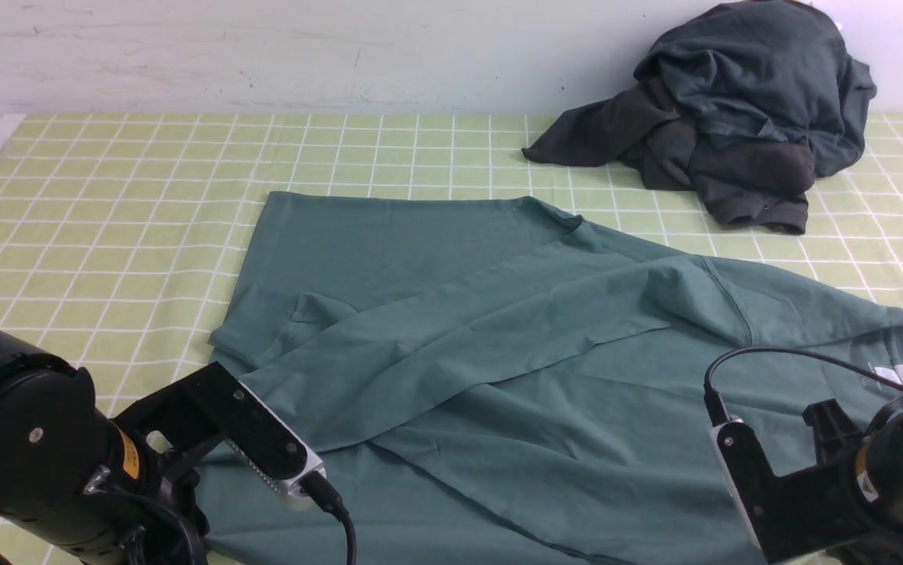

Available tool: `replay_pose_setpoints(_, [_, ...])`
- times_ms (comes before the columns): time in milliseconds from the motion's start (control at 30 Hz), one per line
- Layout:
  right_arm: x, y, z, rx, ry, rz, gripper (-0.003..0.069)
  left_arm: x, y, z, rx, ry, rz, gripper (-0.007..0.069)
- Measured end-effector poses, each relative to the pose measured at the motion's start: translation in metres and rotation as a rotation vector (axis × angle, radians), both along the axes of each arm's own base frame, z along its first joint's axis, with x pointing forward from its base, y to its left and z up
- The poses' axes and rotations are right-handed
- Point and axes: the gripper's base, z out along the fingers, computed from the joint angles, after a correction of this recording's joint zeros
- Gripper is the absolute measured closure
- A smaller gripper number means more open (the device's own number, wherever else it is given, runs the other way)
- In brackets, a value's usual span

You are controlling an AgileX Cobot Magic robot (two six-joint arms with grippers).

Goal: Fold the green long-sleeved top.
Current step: Use both arms simultaneously to clamp the lower edge of the clothing fabric, then use both arms to drag the lower edge of the fabric forward and fold it over the upper edge

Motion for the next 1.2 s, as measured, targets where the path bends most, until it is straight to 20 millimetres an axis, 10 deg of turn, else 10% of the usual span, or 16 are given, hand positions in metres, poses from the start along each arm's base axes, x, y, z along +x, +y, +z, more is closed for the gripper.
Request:
replay_pose_setpoints(167, [-0.001,0.003,0.0,0.049,0.018,-0.064,0.0659,-0.001,-0.003,0.0,-0.035,0.016,0.022,0.0625])
replay_pose_setpoints(833, [0.041,-0.001,0.056,0.107,-0.237,-0.315,0.0669,0.029,-0.007,0.05,-0.017,-0.128,0.065,0.0621])
replay_pose_setpoints(1100, [0.097,-0.01,0.084,0.271,-0.466,-0.417,0.0669,0.106,-0.011,0.086,-0.09,-0.315,0.181,0.0607])
replay_pose_setpoints(1200, [0.134,-0.015,0.092,0.305,-0.533,-0.439,0.0669,0.163,-0.005,0.096,-0.103,-0.375,0.252,0.0607])
